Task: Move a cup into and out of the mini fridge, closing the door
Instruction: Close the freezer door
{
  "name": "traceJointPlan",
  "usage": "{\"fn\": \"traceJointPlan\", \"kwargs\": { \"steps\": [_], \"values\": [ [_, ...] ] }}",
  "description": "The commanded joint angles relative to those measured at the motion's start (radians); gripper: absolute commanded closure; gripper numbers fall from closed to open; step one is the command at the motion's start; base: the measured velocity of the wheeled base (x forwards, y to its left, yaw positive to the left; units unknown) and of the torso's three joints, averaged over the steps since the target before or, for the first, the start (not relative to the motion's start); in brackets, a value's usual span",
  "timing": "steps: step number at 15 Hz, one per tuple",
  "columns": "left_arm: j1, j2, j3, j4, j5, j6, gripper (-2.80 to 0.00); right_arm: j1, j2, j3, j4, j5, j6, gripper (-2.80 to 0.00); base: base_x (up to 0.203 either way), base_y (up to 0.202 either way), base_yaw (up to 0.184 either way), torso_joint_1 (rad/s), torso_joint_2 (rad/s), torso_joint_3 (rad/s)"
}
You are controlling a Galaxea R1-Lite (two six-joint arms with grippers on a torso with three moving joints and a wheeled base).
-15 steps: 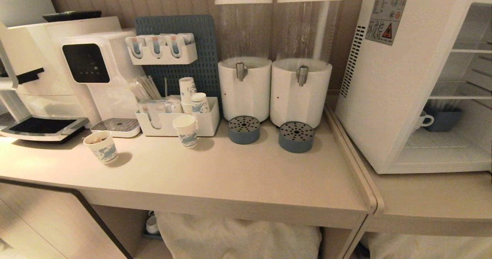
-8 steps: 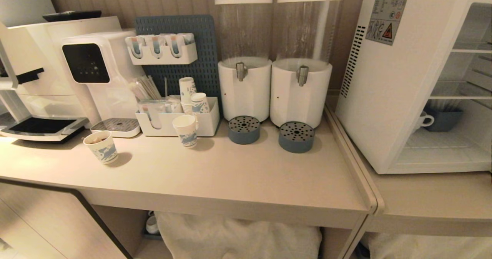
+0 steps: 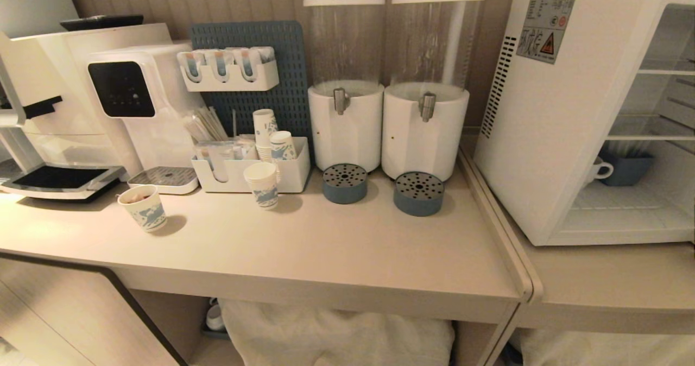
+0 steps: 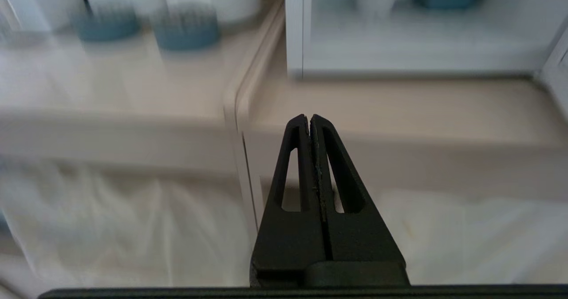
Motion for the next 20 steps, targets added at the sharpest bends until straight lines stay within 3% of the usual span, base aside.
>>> {"fn": "traceJointPlan", "kwargs": {
  "steps": [1,12,20],
  "values": [
    [0.002,0.001,0.000,0.000,-0.001,0.000,0.00,0.000,0.014,0.006,0.006,0.000,0.003,0.00,0.000,0.000,0.000,0.000,0.00,0.000],
    [0.000,0.001,0.000,0.000,-0.001,0.001,0.00,0.000,0.002,0.005,0.006,0.000,0.015,0.00,-0.006,0.000,0.000,0.000,0.00,0.000],
    [0.000,0.001,0.000,0.000,-0.001,0.001,0.00,0.000,0.002,0.006,0.006,0.000,0.015,0.00,-0.188,0.000,-0.001,0.002,0.00,0.003]
  ]
}}
